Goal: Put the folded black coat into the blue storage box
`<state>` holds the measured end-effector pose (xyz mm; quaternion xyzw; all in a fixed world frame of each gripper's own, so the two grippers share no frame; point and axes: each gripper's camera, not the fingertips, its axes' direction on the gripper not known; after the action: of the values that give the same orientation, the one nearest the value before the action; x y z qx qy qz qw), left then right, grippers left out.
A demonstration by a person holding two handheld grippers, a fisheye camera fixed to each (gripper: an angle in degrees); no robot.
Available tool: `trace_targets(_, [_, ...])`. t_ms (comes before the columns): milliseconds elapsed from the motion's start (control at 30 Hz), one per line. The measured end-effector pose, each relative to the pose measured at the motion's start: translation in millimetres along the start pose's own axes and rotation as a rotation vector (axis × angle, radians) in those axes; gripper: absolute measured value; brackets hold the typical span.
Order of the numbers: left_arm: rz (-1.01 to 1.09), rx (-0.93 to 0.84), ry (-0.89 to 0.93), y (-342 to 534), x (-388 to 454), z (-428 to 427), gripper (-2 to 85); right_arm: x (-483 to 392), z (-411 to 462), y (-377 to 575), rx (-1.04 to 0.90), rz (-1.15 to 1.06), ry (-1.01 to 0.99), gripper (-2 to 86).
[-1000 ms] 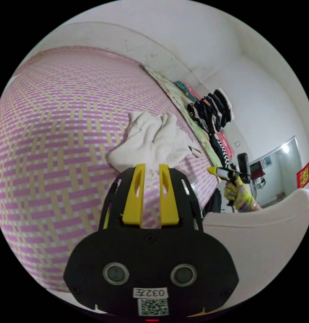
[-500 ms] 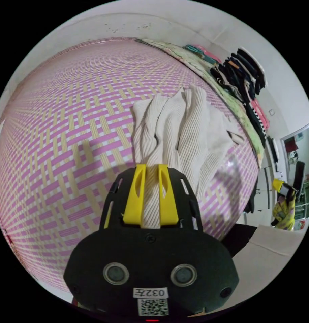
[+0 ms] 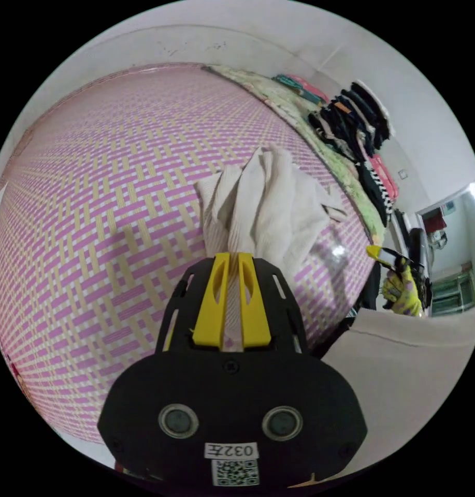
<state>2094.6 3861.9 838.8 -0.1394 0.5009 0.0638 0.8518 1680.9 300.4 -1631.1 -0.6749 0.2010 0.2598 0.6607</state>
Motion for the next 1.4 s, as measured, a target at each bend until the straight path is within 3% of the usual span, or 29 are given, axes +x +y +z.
trace_targets(167, [0.136,0.256,0.170,34,-2,-51,-0.9,-5,-14,-5,-0.002,-0.026,-0.021,-1.0])
trace_targets(233, [0.021,0.295,0.219,54,-38,-52,-0.8,-5,-19,-4,-0.006,-0.030,-0.024,-1.0])
trace_targets(300, [-0.401,0.164,0.091,90,-109,-25,-0.5,-1,-24,1,-0.010,-0.017,-0.032,-1.0])
trace_targets(367, [-0.566,0.130,0.121,117,-136,-11,0.4,4,-26,5,-0.016,0.001,-0.040,-1.0])
trace_targets(433, [-0.557,0.198,0.167,129,-130,-8,2.2,7,-29,8,-0.025,0.015,-0.042,-1.0])
trace_targets(733, [-0.316,0.226,-0.098,43,-44,17,5.3,-6,-37,9,-0.040,0.005,-0.049,-1.0])
trace_targets(900, [-0.180,0.028,-0.103,-22,-31,78,10.1,-12,-42,15,-0.038,0.010,-0.045,-1.0])
trace_targets(1000, [-0.081,-0.157,-0.082,-34,-32,127,7.7,-9,-45,23,-0.034,0.035,-0.037,-1.0])
trace_targets(1067, [-0.025,-0.171,0.005,-28,-36,134,5.0,-7,-47,28,-0.028,0.052,-0.030,-1.0])
trace_targets(1167, [-0.104,-0.076,0.091,-3,-68,104,0.4,-3,-54,35,-0.005,0.079,-0.018,-1.0])
trace_targets(1267, [-0.260,0.220,0.214,62,-124,33,-0.6,0,-57,39,0.014,0.105,-0.005,-1.0])
trace_targets(1333, [-0.405,0.418,0.205,124,-165,-9,-0.7,3,-57,41,0.020,0.119,0.002,-1.0])
trace_targets(1400, [-0.726,0.551,0.083,218,-222,-41,-0.4,5,-54,38,0.023,0.134,0.008,-1.0])
